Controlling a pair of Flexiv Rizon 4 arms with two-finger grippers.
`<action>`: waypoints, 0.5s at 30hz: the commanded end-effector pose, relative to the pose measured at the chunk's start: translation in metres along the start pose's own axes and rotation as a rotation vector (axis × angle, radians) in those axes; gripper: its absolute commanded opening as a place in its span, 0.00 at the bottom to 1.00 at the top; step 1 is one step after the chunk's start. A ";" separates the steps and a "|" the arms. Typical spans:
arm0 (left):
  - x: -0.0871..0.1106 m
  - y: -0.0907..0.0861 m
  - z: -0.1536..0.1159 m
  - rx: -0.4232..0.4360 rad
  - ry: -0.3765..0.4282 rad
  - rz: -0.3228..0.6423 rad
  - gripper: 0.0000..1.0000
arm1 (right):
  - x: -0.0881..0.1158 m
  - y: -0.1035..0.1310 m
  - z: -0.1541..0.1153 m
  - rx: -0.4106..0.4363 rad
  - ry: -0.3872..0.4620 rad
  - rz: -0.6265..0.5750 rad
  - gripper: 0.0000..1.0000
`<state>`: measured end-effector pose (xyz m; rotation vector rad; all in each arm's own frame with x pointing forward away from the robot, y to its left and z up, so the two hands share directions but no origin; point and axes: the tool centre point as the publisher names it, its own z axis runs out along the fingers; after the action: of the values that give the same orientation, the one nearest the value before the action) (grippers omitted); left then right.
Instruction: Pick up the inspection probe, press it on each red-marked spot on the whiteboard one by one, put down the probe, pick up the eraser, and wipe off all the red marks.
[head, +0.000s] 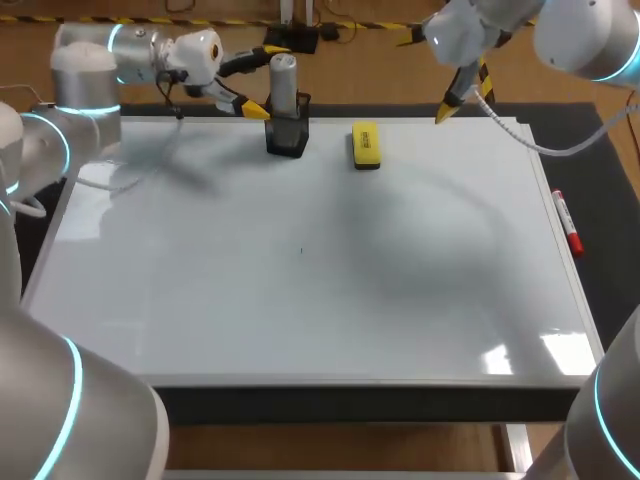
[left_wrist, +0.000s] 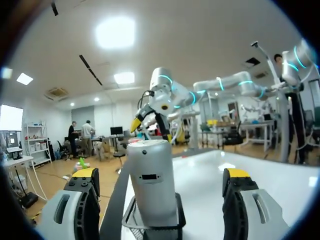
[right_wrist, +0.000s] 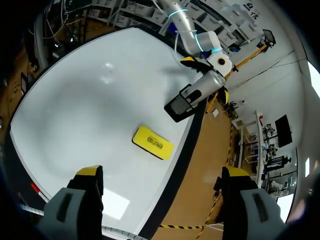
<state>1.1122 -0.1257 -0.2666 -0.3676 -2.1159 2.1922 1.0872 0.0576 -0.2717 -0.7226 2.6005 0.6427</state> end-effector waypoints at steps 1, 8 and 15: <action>0.013 -0.017 -0.012 -0.226 -0.113 0.009 1.00 | 0.000 0.000 -0.001 0.004 0.004 -0.002 1.00; 0.027 -0.017 -0.026 -0.421 -0.229 0.006 1.00 | 0.000 0.000 -0.001 0.004 0.004 -0.002 1.00; 0.042 -0.014 -0.030 -0.559 -0.308 -0.003 1.00 | 0.000 0.000 -0.001 0.004 0.004 -0.002 1.00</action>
<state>1.1023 -0.0863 -0.2677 -0.3731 -2.2669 1.9790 1.0872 0.0576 -0.2717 -0.7226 2.6005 0.6428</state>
